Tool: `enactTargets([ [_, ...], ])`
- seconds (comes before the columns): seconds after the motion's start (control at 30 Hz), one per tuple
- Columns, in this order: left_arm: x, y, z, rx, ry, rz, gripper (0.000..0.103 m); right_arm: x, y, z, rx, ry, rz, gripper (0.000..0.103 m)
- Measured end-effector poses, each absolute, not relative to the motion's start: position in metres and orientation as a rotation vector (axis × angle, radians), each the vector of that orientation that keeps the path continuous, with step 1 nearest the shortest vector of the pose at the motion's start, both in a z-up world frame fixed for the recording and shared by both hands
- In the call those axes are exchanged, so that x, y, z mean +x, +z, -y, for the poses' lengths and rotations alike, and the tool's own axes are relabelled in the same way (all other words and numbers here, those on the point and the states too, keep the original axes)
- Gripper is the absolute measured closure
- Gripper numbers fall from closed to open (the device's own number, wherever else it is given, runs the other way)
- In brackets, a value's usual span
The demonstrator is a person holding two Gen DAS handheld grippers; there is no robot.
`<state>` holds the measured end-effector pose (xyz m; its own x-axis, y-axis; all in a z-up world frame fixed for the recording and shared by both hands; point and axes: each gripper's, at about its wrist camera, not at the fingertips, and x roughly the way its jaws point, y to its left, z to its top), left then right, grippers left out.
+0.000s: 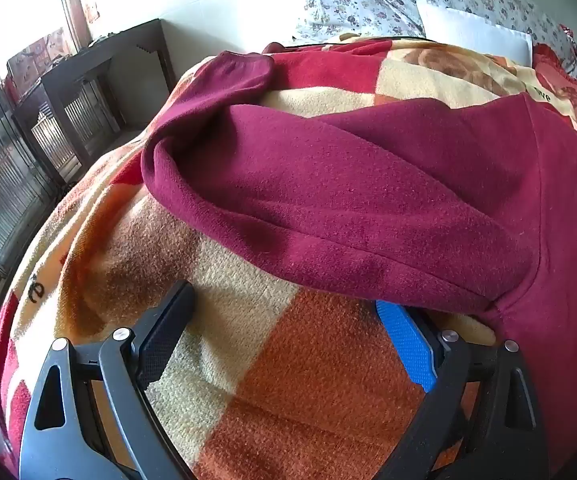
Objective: Fold small clothes
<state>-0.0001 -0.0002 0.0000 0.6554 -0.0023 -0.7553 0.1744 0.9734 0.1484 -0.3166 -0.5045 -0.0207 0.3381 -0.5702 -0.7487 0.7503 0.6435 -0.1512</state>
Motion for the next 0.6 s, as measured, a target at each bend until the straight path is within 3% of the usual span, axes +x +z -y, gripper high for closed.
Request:
enactTargets([
  [0.6,-0.0002,-0.0002,0.0003,0.194,-0.108,-0.859,0.011,-0.3167,-0.0206,0.5044,0.237,-0.870,-0.868,0.000],
])
